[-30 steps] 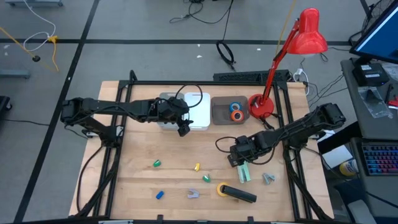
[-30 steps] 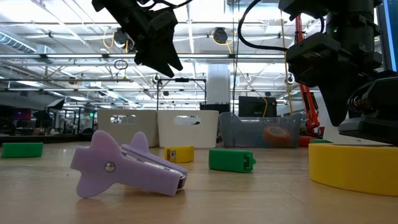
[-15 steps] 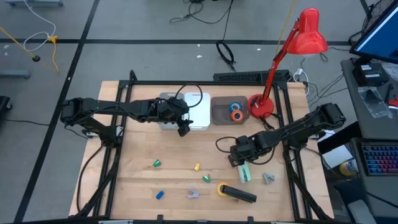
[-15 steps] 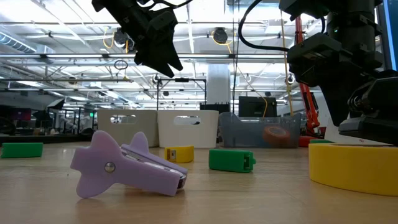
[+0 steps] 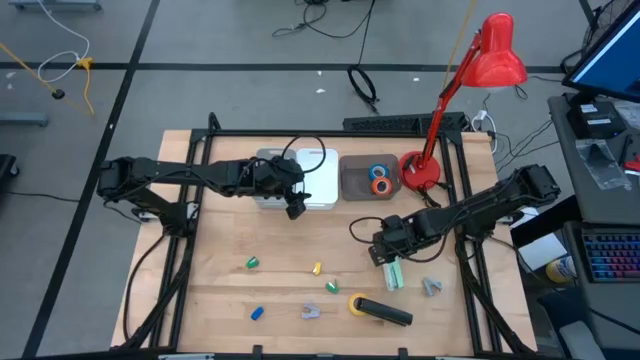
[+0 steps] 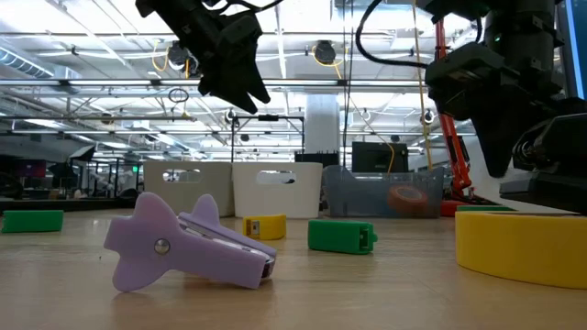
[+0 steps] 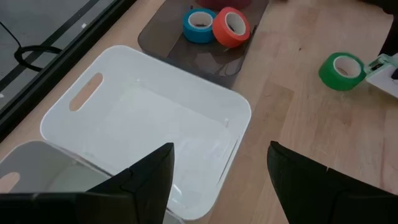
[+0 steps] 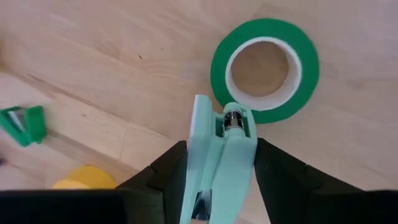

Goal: Pick and place Stapler, Stapler remover, tape
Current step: Put the blue stapler into the grey bin

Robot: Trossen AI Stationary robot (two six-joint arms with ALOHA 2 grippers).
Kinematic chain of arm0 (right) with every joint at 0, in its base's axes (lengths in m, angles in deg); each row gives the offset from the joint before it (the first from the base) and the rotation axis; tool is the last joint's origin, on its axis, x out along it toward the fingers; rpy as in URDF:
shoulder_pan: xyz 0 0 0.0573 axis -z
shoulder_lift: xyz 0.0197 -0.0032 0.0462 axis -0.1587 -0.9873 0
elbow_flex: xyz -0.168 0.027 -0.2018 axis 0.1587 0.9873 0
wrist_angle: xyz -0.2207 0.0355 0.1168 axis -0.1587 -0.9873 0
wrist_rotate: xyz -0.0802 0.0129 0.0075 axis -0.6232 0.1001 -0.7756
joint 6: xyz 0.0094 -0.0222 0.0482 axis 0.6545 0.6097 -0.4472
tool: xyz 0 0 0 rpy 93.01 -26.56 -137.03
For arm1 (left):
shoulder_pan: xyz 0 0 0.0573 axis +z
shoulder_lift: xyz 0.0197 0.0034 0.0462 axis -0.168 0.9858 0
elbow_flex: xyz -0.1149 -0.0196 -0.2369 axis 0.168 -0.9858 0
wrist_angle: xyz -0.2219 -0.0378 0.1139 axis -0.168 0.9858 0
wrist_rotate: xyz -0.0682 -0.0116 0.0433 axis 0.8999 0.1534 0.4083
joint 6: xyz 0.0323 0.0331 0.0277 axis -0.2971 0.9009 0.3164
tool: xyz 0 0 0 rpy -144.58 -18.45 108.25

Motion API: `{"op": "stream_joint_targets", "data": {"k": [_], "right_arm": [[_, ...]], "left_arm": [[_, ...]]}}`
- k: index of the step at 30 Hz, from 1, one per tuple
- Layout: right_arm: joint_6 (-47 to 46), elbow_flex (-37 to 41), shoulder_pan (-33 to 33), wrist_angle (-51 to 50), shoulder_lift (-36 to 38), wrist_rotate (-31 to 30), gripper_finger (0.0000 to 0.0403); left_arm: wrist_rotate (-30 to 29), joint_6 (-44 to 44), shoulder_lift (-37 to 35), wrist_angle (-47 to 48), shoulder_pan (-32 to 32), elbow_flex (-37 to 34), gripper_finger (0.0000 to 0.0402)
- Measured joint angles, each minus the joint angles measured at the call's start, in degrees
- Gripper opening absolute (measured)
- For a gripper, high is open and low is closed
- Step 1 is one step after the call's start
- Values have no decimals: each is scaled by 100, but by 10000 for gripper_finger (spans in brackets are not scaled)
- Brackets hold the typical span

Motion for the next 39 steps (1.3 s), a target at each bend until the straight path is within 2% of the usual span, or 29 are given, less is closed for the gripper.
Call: {"op": "stream_joint_targets", "data": {"k": [15, 25, 39], "right_arm": [[-210, 3, 292, -17, 926, -465, 153], [439, 3, 759, 424, 931, -467, 152], [1545, 3, 1541, 1572, 929, -433, 149]], "left_arm": [[8, -9, 0, -457, -3, 0, 257], [10, -50, 0, -577, -5, 0, 257], [67, -743, 0, -577, -5, 0, 257]]}}
